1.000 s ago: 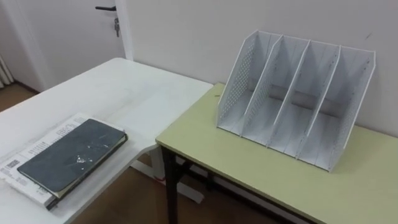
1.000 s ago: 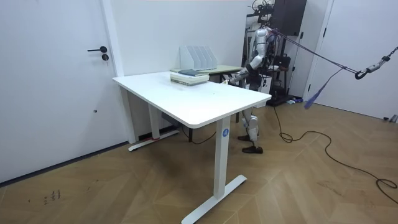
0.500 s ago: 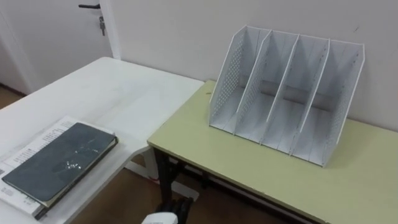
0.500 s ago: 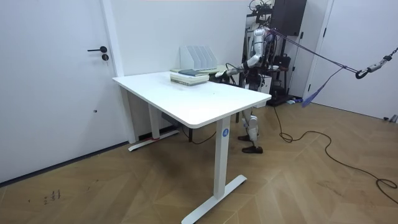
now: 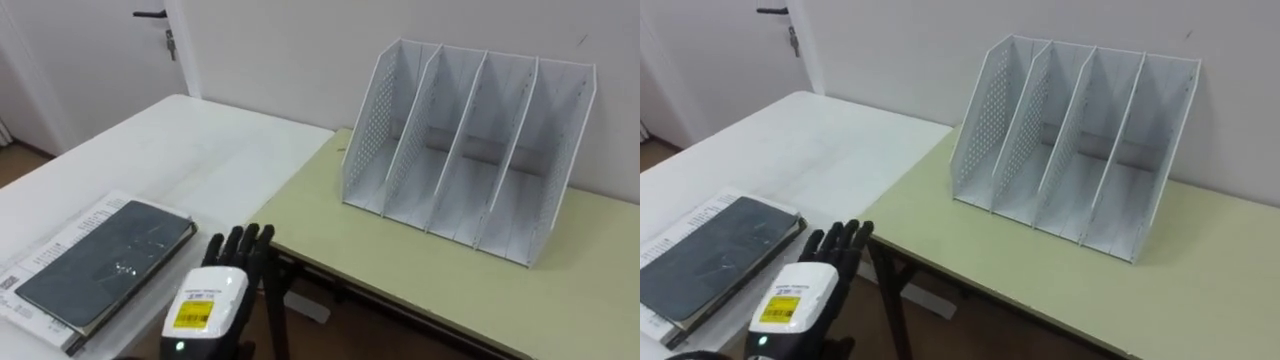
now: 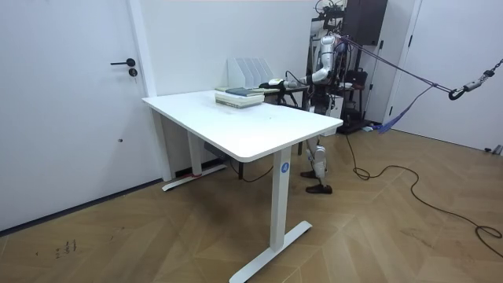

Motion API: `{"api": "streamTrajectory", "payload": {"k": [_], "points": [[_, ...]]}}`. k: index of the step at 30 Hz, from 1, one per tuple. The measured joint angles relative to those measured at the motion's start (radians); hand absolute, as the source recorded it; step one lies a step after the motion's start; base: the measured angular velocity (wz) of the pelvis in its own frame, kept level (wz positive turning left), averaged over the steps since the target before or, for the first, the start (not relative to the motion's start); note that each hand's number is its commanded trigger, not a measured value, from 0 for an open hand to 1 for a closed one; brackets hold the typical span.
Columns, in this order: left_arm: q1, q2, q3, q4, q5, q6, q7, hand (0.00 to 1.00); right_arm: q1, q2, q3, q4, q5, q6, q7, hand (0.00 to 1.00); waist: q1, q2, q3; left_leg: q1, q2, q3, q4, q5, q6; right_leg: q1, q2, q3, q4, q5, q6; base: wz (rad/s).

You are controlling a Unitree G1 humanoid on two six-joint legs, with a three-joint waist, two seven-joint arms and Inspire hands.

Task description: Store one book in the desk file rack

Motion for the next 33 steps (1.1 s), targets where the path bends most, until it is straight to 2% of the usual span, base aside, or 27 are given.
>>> {"api": "streamTrajectory", "payload": {"k": [4,9,15,18,31,33], "points": [[0.000,0.000,0.031,0.000,-0.001,-0.001,0.029,0.00,-0.002,-0.003,0.000,-0.002,-0.001,-0.002,0.001,0.00,0.003,0.005,-0.0019,0.005,0.000,0.000,0.000,0.000,0.000,0.001,0.001,0.004,0.003,0.000,0.000,-0.01],[-0.016,0.000,0.082,0.004,-0.002,-0.013,0.088,0.00,0.000,-0.018,-0.001,0.001,0.022,0.000,0.004,0.00,0.022,0.012,0.0032,0.016,0.000,0.000,0.000,0.000,0.000,-0.003,0.002,0.012,0.000,0.001,0.001,-0.04],[-0.019,0.000,0.149,0.008,-0.020,-0.017,0.147,0.00,0.000,-0.035,-0.012,-0.003,0.046,0.001,0.011,0.00,0.029,0.031,0.0037,0.015,0.001,0.000,0.000,0.000,0.000,-0.007,0.006,0.021,0.002,0.004,0.001,-0.02],[-0.019,0.000,0.177,0.008,-0.019,-0.010,0.154,0.00,0.002,-0.037,-0.030,-0.006,0.035,0.001,0.014,0.00,0.031,0.035,0.0026,0.015,0.002,0.000,0.000,0.000,0.000,-0.008,0.009,0.026,0.002,0.005,-0.001,-0.04],[-0.019,0.000,0.194,0.051,-0.022,0.022,0.136,0.00,0.030,-0.038,-0.043,-0.006,0.027,0.002,0.022,0.00,0.026,0.032,-0.0064,0.019,0.002,0.000,0.000,0.000,0.000,-0.006,0.009,0.032,0.003,0.008,-0.001,0.00],[-0.027,0.001,0.203,0.051,-0.062,0.029,0.120,0.00,0.032,-0.038,-0.044,-0.004,0.030,0.013,0.022,0.00,0.025,0.032,-0.0063,0.020,0.002,-0.001,0.000,0.000,0.000,-0.006,0.009,0.032,0.003,0.009,-0.001,0.00]]}}
